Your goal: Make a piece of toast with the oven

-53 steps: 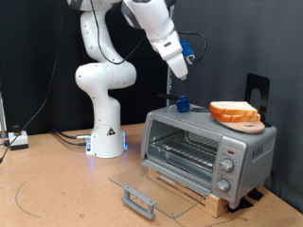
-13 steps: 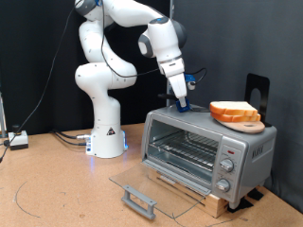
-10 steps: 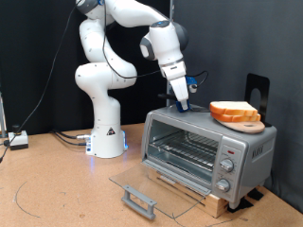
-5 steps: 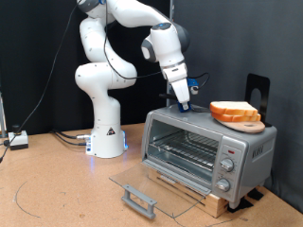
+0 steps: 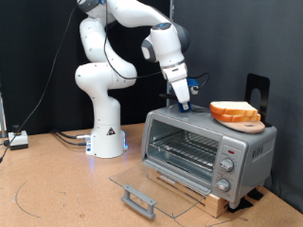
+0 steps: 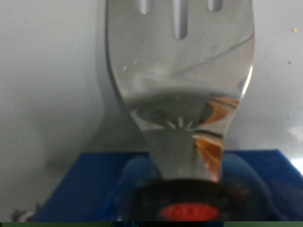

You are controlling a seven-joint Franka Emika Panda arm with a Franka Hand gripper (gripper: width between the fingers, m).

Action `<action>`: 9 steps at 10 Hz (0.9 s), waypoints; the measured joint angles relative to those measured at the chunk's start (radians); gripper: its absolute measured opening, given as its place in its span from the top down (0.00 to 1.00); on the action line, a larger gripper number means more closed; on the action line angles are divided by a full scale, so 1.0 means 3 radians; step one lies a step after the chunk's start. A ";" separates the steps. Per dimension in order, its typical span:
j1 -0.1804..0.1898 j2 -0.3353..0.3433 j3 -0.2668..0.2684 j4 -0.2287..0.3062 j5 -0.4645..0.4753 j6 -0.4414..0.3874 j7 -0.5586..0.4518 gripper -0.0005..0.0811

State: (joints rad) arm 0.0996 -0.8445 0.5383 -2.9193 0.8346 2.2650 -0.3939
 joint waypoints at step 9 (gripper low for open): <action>0.0024 -0.0346 -0.0404 0.0108 0.0159 -0.0372 -0.0327 0.48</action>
State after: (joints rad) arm 0.1067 -0.9483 0.4173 -2.8870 0.8824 2.1534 -0.4920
